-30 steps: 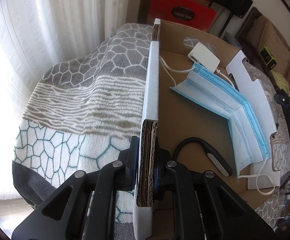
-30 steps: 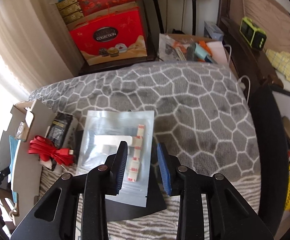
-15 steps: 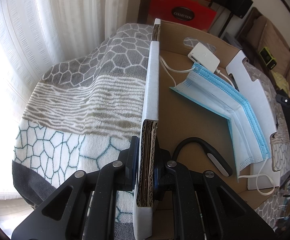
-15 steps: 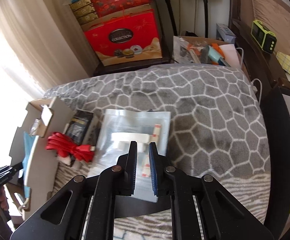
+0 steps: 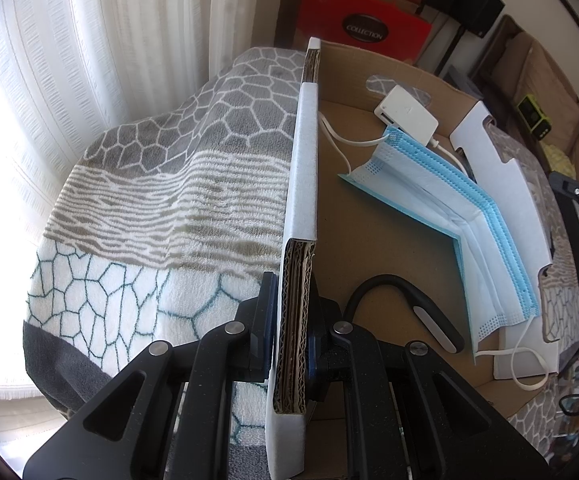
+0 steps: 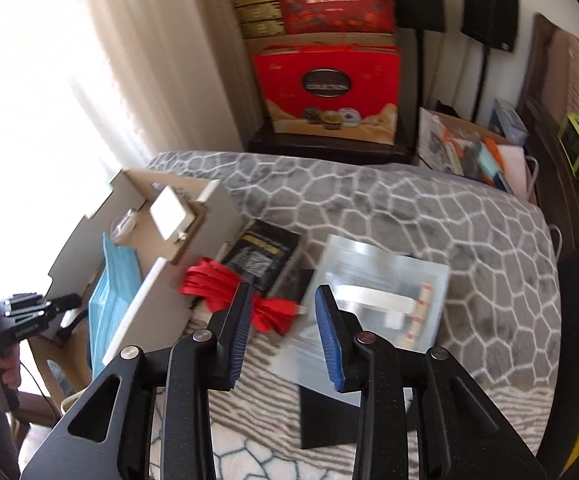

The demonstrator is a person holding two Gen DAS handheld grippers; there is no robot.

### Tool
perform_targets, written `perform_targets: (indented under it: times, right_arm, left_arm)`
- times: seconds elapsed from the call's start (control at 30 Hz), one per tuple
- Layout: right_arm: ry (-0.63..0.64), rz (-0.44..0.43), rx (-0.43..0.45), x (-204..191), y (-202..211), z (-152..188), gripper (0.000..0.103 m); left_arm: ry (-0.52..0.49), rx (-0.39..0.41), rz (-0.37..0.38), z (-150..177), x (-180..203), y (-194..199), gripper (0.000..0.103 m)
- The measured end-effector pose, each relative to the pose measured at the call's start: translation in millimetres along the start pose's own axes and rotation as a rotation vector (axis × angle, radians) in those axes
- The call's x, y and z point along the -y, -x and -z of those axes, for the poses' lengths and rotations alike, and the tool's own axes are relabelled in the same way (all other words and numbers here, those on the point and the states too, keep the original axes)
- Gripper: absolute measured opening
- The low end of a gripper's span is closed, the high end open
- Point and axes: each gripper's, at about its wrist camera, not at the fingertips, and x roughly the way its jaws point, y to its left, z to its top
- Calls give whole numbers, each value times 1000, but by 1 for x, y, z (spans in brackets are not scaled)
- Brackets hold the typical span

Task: Organize objects
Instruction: 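Move the right gripper to the red lanyard and grasp it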

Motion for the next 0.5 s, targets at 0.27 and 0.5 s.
perform_targets:
  times: [0.27, 0.5]
  right_arm:
    - [161, -60, -19, -39, -26, -6, 48]
    - [335, -48, -46, -51, -44, 0, 52]
  left_arm:
    - [-1, 0, 1, 0, -1, 0, 11]
    - [1, 3, 4, 1, 1, 0, 11]
